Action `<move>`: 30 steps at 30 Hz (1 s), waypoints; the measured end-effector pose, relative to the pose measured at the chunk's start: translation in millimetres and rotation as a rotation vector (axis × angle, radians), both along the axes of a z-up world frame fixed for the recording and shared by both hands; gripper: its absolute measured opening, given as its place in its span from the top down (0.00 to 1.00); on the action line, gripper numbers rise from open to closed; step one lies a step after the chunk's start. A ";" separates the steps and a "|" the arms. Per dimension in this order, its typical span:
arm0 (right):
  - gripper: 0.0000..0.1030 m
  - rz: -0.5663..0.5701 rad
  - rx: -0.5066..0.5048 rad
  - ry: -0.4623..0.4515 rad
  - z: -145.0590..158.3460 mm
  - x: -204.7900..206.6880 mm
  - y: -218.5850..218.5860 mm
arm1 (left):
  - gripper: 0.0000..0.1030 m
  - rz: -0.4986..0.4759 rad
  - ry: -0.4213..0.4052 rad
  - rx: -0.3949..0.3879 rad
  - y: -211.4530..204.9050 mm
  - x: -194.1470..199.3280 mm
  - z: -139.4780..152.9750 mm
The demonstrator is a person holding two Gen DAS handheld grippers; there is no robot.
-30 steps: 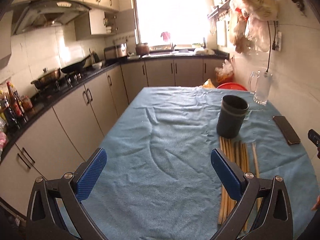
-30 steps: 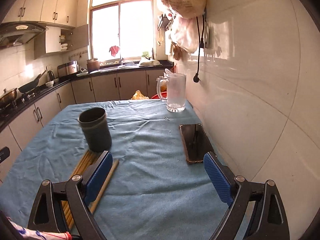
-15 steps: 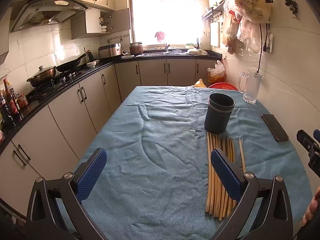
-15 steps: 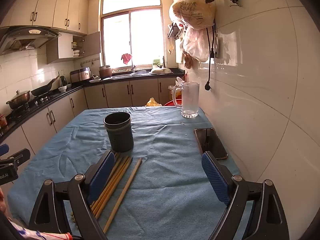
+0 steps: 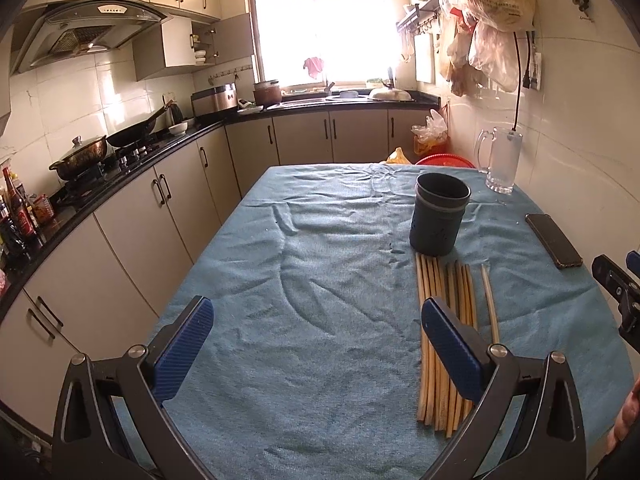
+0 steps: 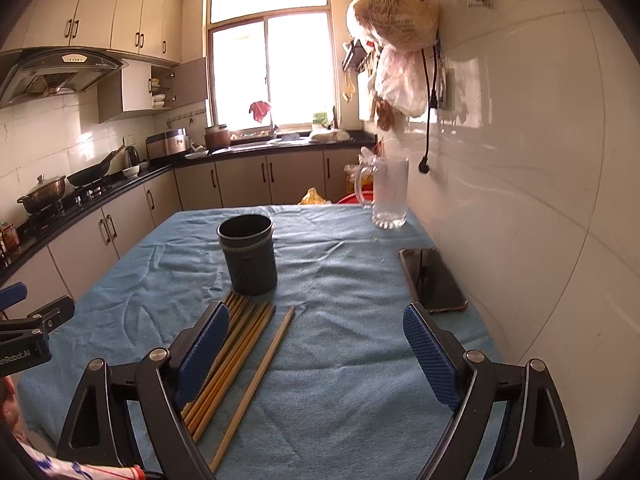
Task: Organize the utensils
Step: 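Move both tools toward the loose wooden chopsticks beside the black holder, then close the left tool on one chopstick while the right tool grasps another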
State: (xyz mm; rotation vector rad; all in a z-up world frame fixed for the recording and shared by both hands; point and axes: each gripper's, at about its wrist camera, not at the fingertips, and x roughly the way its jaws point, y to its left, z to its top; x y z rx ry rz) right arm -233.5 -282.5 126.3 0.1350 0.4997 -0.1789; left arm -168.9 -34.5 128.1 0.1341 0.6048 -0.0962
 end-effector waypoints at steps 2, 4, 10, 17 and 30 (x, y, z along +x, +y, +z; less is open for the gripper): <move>0.11 0.007 0.014 0.024 -5.9 6.5 -2.8 | 0.00 -0.005 0.015 0.000 0.9 6.9 -3.4; 0.11 0.006 0.019 0.047 -11.0 11.5 -4.1 | 0.00 -0.011 0.024 0.007 1.1 15.6 -7.3; 0.13 0.031 0.028 0.106 -26.6 28.8 -5.5 | 0.00 -0.060 0.079 0.016 -5.2 49.5 -25.7; 0.40 0.127 0.117 0.264 -63.7 70.8 -3.3 | 0.10 -0.211 0.204 0.015 -44.9 95.2 -58.5; 0.42 0.181 0.100 0.363 -92.1 95.1 16.4 | 0.66 -0.309 0.373 0.006 -92.7 140.5 -107.0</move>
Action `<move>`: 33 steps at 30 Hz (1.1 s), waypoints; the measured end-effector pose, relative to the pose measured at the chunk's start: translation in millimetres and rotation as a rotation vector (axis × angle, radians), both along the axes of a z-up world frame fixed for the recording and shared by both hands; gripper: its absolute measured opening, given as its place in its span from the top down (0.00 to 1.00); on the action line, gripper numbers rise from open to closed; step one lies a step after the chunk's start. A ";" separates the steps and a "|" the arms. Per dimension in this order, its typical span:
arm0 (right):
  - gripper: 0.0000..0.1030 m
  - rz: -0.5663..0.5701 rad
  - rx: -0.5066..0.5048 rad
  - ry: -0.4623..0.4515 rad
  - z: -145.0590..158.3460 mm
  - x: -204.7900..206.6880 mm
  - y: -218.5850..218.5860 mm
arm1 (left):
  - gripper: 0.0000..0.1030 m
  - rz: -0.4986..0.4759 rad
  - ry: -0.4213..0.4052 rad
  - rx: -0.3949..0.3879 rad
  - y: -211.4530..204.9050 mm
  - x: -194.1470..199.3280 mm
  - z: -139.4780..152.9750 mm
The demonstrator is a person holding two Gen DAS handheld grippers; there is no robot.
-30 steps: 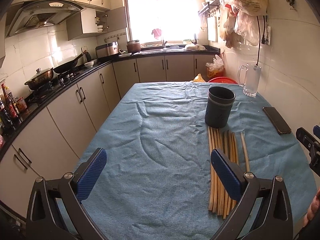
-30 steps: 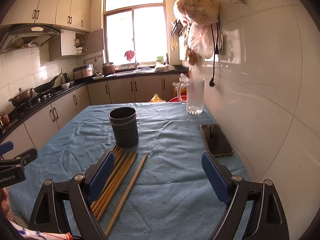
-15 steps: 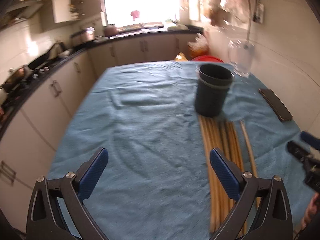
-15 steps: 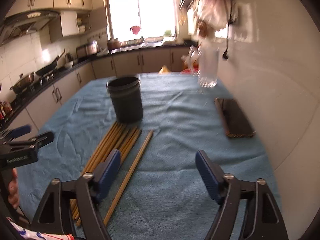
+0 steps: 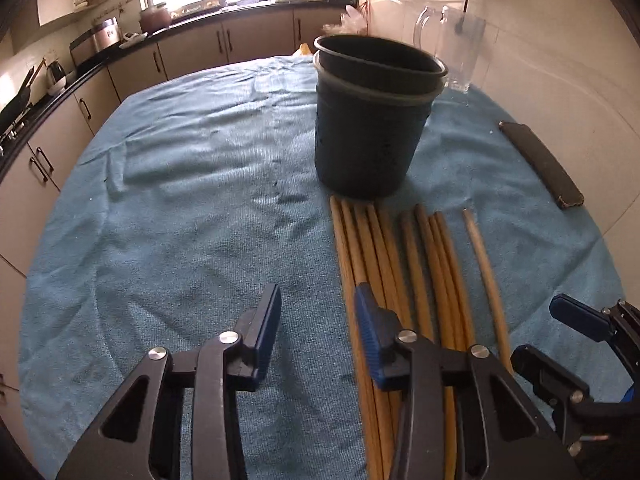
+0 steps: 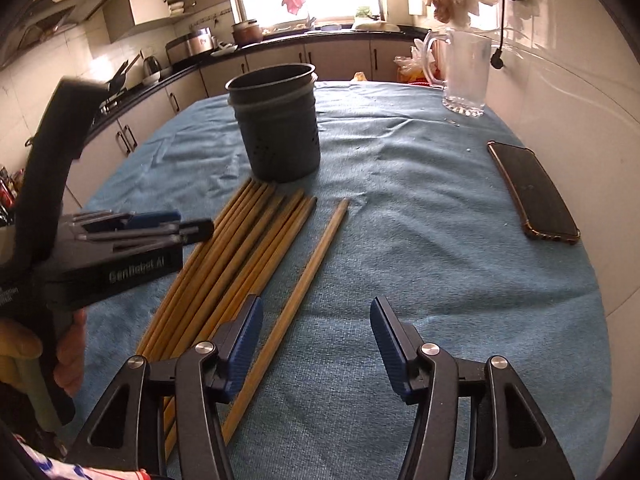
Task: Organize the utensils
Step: 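Close the left tool on one chopstick while the right tool grasps another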
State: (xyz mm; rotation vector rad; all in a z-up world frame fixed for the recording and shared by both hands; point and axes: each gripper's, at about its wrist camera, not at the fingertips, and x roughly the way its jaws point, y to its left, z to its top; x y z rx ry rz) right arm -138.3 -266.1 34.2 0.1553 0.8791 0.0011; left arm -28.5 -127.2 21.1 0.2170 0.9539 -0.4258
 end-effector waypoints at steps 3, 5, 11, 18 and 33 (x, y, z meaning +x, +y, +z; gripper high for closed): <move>0.43 0.011 -0.011 0.014 -4.6 6.2 3.8 | 0.71 -0.014 -0.021 0.026 -3.6 -1.6 0.5; 0.44 0.016 -0.015 0.027 -8.2 10.4 5.8 | 0.71 -0.009 -0.030 0.045 -4.9 -1.9 1.7; 0.48 0.022 -0.039 0.045 -12.8 16.2 10.6 | 0.72 -0.022 -0.016 0.075 -20.5 5.6 -0.4; 0.72 0.008 -0.082 0.072 -13.7 14.1 4.5 | 0.93 -0.007 0.030 0.100 -21.5 14.6 -1.3; 0.62 -0.001 -0.023 0.173 -13.0 18.3 -52.5 | 0.69 0.029 0.165 0.016 38.7 24.1 3.3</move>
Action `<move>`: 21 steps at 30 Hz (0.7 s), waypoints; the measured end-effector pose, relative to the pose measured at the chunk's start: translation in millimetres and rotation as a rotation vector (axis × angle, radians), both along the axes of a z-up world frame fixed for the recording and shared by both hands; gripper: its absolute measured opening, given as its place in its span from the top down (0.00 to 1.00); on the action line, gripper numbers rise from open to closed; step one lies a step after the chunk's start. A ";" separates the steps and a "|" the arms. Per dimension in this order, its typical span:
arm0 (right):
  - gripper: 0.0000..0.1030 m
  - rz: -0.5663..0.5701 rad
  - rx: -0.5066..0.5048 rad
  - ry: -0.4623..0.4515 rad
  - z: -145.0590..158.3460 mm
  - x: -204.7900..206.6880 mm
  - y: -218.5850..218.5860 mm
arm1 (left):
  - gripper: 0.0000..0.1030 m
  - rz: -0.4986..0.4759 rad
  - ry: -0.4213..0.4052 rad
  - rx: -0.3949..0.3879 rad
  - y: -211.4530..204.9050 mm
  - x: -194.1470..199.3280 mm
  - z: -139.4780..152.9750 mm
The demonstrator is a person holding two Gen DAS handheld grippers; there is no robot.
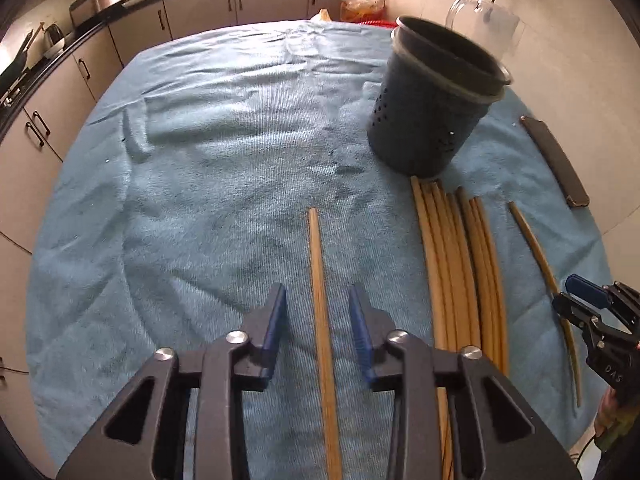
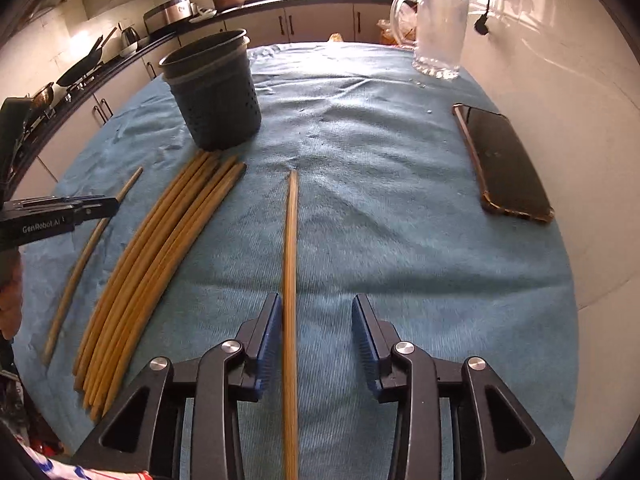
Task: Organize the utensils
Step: 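Close the left tool on one chopstick while the right tool grasps another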
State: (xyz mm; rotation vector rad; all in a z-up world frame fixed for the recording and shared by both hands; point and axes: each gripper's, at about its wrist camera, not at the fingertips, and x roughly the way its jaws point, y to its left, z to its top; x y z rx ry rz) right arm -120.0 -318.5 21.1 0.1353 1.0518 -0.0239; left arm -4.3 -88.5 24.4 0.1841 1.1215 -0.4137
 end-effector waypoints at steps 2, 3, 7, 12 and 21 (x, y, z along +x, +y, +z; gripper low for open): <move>0.62 0.010 -0.035 0.008 -0.7 11.7 2.1 | 0.69 -0.010 -0.014 0.019 -5.9 4.6 -0.3; 0.62 0.017 -0.046 0.016 -0.9 18.5 3.4 | 0.69 -0.013 -0.016 0.034 -9.0 8.4 -0.8; 0.66 0.045 -0.064 0.040 -0.5 47.9 6.7 | 0.70 -0.022 -0.009 0.058 -17.6 20.9 0.0; 0.76 0.068 -0.079 0.067 0.6 77.7 13.0 | 0.69 -0.051 -0.024 0.089 -30.5 26.7 -0.8; 0.93 0.076 -0.008 0.001 11.5 75.9 13.4 | 0.95 -0.039 -0.097 0.004 -20.3 10.7 16.6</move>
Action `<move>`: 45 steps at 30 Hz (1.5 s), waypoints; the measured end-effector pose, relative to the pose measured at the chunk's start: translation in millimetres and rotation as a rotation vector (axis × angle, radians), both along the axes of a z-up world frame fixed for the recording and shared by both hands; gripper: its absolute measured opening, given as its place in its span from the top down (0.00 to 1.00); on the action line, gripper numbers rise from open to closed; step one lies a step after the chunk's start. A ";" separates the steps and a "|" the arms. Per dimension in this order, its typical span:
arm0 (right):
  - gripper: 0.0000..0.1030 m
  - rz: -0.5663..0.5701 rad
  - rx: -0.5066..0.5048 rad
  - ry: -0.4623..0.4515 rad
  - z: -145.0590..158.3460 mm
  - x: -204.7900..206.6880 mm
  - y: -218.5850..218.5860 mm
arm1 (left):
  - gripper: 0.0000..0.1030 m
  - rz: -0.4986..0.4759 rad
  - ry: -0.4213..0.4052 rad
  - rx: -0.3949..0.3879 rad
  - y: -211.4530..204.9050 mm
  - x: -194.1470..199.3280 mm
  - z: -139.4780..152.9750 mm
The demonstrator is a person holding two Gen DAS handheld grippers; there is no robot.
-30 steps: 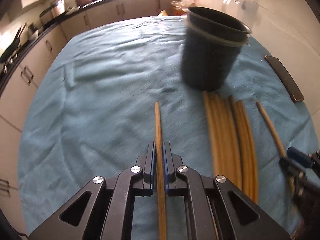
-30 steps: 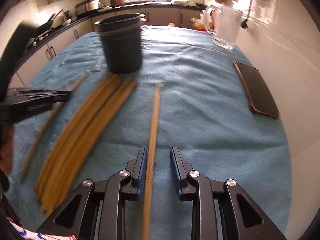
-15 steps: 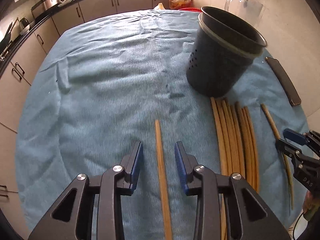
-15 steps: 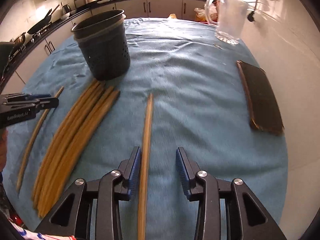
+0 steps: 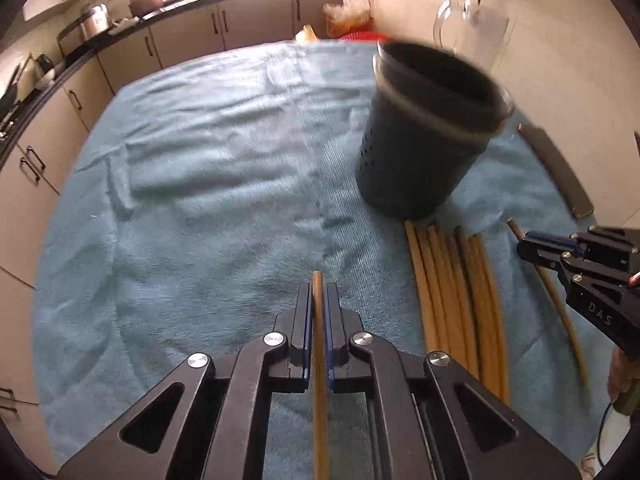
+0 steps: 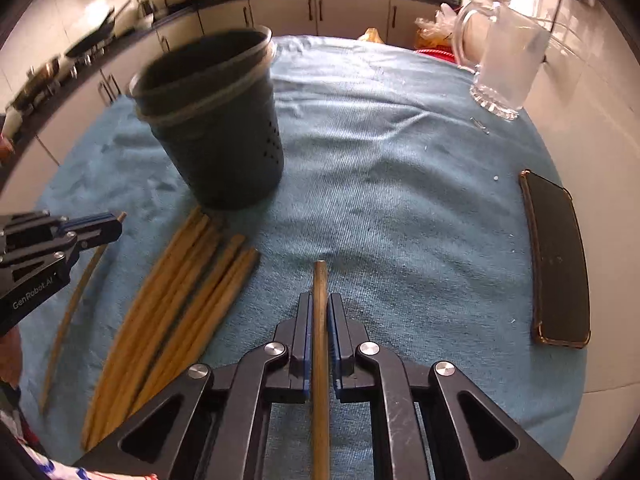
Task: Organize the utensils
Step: 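Close the left tool on one chopstick while the right tool grasps another, then lift both held chopsticks and carry them above the black utensil holder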
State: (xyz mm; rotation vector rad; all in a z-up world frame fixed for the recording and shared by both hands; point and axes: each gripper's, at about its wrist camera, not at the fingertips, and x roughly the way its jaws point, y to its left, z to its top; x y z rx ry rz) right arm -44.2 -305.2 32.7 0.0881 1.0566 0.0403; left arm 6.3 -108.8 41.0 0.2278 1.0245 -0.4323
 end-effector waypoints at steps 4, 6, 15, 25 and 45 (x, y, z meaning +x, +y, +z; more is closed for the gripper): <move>0.93 -0.018 0.040 -0.116 30.1 -23.3 -2.1 | 0.95 0.015 -0.079 -0.049 11.6 -19.6 33.0; 0.93 -0.025 0.043 -0.174 47.4 -35.8 -1.6 | 0.95 0.015 -0.132 -0.076 16.5 -35.7 54.6; 0.93 -0.047 0.066 -0.454 127.5 -103.4 7.4 | 0.95 0.059 -0.322 -0.207 44.6 -96.0 129.5; 0.93 -0.066 0.148 -0.622 168.7 -134.7 7.0 | 0.95 0.096 -0.439 -0.310 62.2 -134.9 176.6; 0.93 -0.143 0.224 -0.828 229.8 21.6 -5.4 | 0.95 0.037 -0.519 -0.424 6.7 -20.3 281.0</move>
